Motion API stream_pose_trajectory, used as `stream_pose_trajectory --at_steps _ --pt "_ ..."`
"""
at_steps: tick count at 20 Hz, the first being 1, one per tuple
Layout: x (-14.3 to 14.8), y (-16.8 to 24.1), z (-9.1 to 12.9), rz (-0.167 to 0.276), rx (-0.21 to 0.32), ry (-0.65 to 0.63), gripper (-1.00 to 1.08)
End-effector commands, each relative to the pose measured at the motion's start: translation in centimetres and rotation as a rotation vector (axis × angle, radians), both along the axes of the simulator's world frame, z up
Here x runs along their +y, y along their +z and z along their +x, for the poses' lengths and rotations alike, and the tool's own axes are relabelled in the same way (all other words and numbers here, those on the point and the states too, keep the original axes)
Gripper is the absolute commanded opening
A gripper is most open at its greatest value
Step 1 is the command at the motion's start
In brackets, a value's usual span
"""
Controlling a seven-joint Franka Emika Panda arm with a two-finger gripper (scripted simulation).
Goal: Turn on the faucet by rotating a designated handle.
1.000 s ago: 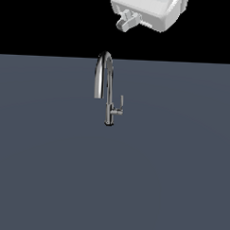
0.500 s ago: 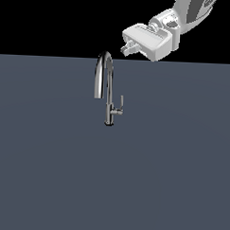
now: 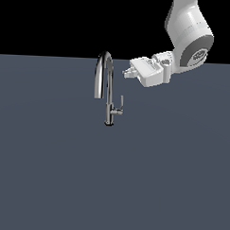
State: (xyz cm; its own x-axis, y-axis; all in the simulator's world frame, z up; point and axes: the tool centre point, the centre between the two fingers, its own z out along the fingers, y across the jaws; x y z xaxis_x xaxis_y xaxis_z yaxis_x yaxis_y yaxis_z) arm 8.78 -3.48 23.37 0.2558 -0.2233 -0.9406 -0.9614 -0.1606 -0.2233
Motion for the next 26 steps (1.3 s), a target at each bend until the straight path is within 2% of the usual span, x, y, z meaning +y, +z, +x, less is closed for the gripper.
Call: stream_pose_trajectory --at_steps 1,7,13,19,26 --pt "-0.2 -2.2 0.9 0.058 0.048 -0.057 -1.0" --pt "-0.1 -6.6 2.4 0.168 0.143 -0.169 -1.0" --pt "0.2 -9.7 3.1 0.24 0.205 -0.242 -1.0" --pt "0.4 -10.9 3.4 0.269 0.229 -0.271 -1.0" --pt "0.4 -10.5 3.3 0.261 0.221 -0.263 -1.0"
